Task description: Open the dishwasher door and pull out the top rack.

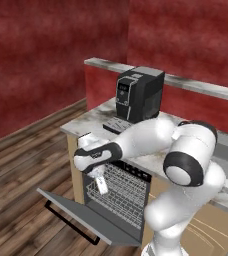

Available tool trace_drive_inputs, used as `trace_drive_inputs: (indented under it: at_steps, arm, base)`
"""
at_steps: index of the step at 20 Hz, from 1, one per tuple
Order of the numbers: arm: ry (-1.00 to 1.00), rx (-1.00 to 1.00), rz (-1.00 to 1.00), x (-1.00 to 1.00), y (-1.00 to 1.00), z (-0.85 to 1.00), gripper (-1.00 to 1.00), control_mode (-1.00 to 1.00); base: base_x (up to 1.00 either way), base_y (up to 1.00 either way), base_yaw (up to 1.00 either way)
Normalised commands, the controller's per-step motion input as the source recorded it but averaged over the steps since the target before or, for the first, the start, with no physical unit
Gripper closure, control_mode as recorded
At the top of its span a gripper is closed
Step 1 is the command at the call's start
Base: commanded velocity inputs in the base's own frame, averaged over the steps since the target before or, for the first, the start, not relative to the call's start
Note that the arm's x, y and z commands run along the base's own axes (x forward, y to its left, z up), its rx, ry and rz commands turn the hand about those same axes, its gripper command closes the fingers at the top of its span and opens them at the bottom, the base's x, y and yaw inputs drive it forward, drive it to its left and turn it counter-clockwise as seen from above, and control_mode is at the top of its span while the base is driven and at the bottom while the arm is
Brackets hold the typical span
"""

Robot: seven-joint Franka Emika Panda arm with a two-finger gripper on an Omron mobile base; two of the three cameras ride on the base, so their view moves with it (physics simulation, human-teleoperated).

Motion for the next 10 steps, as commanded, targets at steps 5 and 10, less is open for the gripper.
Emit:
trace_drive_inputs:
  at_steps: [5, 10]
  arm:
    - [0.14, -0.09, 0.0, 0.43, -0.28, -0.27, -1.0, -1.0]
    - [0.11, -0.29, 0.0, 0.46, -0.04, -0.54, -1.0, -1.0]
  base:
    - [0.0, 0.0, 0.0]
    - [0.0, 0.0, 0.0]
